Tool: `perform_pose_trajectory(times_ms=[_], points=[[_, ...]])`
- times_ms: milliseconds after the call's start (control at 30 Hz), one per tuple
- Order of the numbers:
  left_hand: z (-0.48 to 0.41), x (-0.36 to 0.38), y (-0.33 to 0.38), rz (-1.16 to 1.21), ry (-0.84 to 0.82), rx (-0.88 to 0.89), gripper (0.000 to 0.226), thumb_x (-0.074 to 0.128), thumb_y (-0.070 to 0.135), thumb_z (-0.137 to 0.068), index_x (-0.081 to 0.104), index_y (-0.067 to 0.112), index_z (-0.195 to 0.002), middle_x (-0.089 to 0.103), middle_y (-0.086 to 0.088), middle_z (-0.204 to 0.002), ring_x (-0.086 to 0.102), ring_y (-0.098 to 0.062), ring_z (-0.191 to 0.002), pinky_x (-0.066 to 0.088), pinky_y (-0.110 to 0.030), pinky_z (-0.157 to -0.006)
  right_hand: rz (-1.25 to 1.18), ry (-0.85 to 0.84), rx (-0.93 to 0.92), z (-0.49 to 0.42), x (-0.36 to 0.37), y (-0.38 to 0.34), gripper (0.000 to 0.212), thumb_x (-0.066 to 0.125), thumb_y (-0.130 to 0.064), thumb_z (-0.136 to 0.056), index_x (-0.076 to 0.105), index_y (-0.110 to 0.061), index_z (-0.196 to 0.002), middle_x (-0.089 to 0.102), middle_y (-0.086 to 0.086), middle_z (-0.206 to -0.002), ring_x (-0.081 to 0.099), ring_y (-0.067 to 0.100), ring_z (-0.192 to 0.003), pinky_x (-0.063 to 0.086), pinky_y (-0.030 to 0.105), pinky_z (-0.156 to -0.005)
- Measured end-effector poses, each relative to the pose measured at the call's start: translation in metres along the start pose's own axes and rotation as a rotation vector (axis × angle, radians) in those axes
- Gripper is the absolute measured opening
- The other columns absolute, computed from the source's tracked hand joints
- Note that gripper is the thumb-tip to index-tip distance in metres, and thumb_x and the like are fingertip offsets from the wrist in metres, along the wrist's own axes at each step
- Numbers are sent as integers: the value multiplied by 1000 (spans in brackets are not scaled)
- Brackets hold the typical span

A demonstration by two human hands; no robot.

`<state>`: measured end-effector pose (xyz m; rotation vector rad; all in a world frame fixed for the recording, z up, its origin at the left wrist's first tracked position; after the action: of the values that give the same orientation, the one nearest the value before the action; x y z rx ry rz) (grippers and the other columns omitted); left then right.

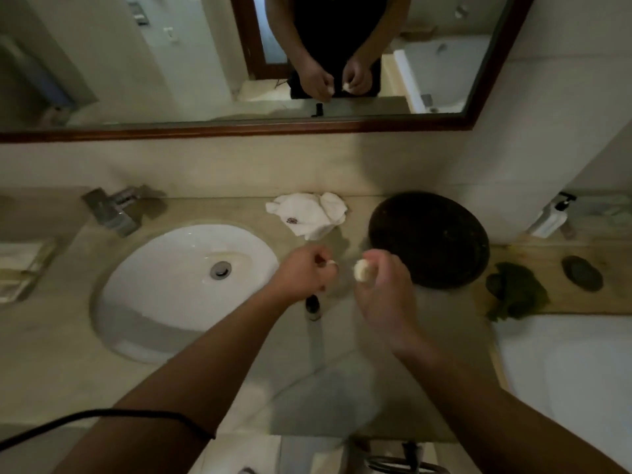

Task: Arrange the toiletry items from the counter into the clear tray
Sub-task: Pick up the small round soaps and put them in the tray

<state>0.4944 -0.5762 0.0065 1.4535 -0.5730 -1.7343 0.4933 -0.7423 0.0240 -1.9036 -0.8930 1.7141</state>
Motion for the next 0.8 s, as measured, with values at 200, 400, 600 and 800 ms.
perform_pose_trajectory(times_ms=[200,400,600,800], points=[[68,-105,-96,792,192,-236,22,58,18,-92,65,0,-103,69,-16,-97,67,-18,-70,58,-23,-63,-78,-163,-246,17,68,-134,43,70,-13,-79,61,-17,-121,64,4,-115,55,24,-111,44,34,-93],[160,-191,-202,1590,259,-299,16,52,4,-93,61,-8,-97,69,-17,-90,72,-18,-72,60,-23,-62,-161,-356,-376,84,173,-271,40,74,-17,-75,64,-22,-113,65,1,-109,60,23,-102,49,36,-88],[244,-283,-292,1548,317,-249,19,45,-10,-92,60,-9,-102,69,-15,-94,73,-16,-78,57,-22,-77,-217,-526,-450,148,272,-375,36,74,-18,-77,64,-21,-111,66,1,-109,62,19,-98,47,30,-84],[295,-352,-371,1098,557,-340,14,66,-3,-83,66,5,-95,63,-14,-92,63,-22,-82,52,-26,-71,-225,-694,-396,182,353,-427,40,75,-15,-76,61,-24,-112,66,-2,-109,62,17,-97,44,25,-80]])
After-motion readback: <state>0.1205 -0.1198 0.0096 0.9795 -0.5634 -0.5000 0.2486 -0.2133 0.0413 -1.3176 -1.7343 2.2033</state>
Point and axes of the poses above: each hand's wrist, its own z-axis away from the middle knuckle, its own x-axis out of the palm, y = z × x, the point moved 10 cm from there along -z, towards the middle knuckle
